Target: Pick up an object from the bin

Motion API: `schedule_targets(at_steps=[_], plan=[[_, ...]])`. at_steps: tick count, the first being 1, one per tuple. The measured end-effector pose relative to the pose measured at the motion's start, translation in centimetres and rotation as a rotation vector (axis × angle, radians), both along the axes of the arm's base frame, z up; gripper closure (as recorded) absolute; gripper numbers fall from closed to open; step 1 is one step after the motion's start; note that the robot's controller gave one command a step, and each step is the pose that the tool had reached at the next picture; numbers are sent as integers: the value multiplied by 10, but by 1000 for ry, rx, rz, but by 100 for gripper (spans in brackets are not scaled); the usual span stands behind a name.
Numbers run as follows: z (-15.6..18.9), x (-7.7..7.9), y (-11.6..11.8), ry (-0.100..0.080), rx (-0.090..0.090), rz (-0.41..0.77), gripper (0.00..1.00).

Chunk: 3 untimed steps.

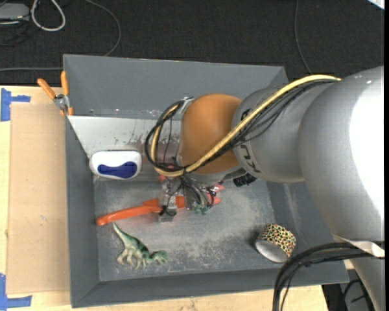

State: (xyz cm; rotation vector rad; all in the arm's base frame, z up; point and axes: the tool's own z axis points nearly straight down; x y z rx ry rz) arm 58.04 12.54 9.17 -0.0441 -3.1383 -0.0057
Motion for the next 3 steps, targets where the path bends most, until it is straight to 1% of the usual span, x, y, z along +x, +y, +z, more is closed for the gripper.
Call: schedule_targets(at_steps=[1, 2, 3], plan=[[29, -1, -1, 3, -1, -2, 100], [52, -1, -1, 4, 0, -4, 100], [61, -1, -1, 3, 0, -4, 100]])
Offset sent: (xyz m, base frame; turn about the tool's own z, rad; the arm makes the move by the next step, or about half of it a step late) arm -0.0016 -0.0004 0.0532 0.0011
